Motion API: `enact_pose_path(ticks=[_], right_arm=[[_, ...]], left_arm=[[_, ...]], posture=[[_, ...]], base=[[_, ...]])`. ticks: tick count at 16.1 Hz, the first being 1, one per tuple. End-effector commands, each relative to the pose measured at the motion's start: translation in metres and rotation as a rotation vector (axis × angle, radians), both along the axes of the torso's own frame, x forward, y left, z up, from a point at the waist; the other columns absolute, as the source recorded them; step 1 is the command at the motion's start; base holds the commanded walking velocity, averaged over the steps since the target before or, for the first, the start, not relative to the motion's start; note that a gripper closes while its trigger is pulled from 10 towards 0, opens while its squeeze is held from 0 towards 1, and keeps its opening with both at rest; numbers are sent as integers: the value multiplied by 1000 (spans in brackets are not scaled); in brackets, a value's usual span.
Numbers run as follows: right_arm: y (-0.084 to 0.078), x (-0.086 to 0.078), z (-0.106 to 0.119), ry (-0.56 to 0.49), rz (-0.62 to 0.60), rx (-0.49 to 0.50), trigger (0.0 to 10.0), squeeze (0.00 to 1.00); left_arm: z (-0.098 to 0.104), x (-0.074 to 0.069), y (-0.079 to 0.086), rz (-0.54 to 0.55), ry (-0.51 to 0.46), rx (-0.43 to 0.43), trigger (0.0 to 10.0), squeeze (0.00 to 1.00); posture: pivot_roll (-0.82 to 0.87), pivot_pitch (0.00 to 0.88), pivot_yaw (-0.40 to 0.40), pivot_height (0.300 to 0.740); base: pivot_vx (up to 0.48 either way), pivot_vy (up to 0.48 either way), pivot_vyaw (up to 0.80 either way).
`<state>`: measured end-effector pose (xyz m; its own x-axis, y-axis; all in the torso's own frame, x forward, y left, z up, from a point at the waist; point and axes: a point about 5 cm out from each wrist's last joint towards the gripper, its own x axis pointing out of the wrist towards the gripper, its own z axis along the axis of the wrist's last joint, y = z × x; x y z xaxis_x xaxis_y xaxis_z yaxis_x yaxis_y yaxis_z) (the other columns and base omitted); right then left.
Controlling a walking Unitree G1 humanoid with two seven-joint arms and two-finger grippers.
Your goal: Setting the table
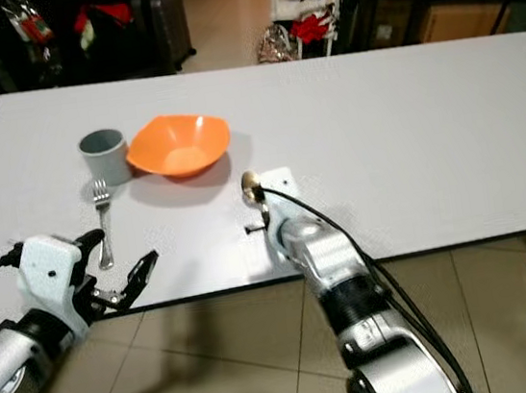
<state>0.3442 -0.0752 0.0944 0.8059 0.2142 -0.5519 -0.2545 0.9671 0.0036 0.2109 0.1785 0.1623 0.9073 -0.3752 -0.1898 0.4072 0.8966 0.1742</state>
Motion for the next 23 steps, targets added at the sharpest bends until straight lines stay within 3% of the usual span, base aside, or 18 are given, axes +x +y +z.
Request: enact_pose_path(ticks=[1, 9, 16, 23], right_arm=[[0, 8, 6, -31, -44, 10, 10000, 0], [18, 18, -1, 12, -72, -4, 10000, 0], [11, 21, -4, 46, -63, -40, 10000, 0], [3, 12, -18, 118, -66, -27, 10000, 0]], left_arm=[[3, -3, 0, -26, 6, 0, 10000, 0], [5, -9, -3, -113, 54, 16, 10000, 0], [4, -10, -5, -130, 70, 15, 10000, 0], [4, -7, -7, -145, 69, 14, 10000, 0]], posture=[[54, 10, -8, 740], [73, 33, -1, 740], [64, 27, 0, 740], [47, 5, 3, 740]], base=[[0, 0, 0], [0, 0, 0], [0, 0, 0], [0, 0, 0]])
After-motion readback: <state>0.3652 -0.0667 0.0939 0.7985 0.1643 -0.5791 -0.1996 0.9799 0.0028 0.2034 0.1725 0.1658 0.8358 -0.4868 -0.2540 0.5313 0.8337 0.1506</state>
